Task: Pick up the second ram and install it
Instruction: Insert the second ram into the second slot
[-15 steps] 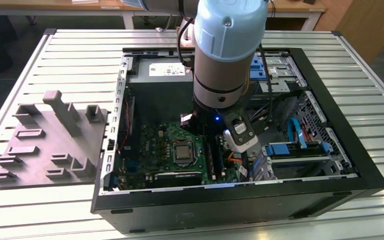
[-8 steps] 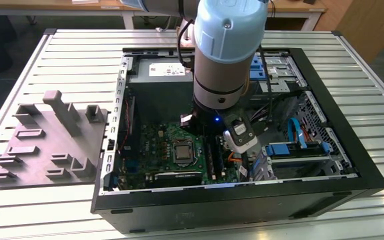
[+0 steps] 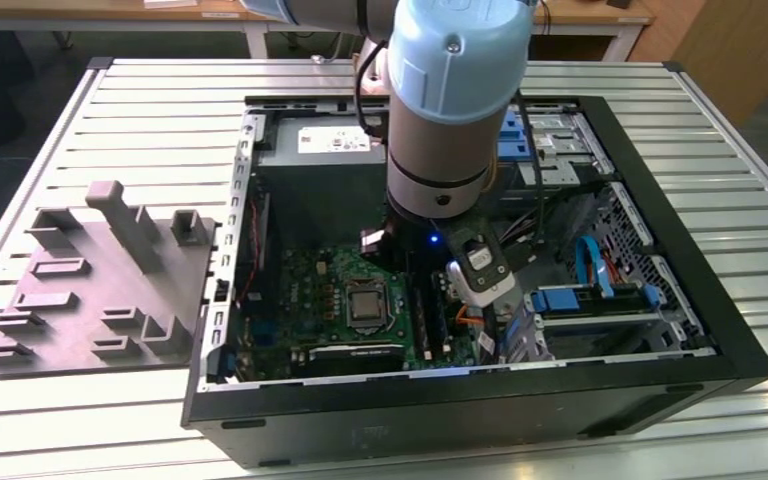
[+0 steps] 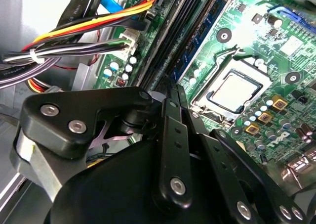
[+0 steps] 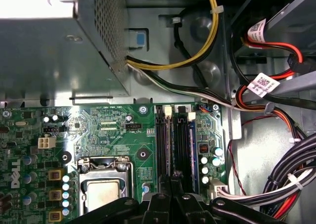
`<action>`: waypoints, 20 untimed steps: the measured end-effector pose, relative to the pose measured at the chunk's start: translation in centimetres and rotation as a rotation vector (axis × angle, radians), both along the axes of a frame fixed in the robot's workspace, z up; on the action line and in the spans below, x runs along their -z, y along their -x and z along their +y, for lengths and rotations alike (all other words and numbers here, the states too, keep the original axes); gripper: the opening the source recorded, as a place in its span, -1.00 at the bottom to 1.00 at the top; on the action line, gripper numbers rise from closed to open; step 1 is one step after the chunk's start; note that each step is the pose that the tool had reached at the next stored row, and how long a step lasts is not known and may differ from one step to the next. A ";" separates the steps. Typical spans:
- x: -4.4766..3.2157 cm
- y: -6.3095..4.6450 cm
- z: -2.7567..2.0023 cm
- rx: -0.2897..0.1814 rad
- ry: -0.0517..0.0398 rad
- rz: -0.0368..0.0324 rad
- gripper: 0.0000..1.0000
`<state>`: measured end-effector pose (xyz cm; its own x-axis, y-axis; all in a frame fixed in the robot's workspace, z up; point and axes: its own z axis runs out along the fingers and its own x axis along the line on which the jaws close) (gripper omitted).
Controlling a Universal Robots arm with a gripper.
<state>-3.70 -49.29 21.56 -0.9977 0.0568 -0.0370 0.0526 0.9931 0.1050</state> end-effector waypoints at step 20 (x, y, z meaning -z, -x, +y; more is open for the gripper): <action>0.64 0.0 0.03 0.000 -0.0015 -0.0013 -0.63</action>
<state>-3.70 -49.26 20.93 -0.9977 0.0568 -0.0382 0.0525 0.9929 0.1065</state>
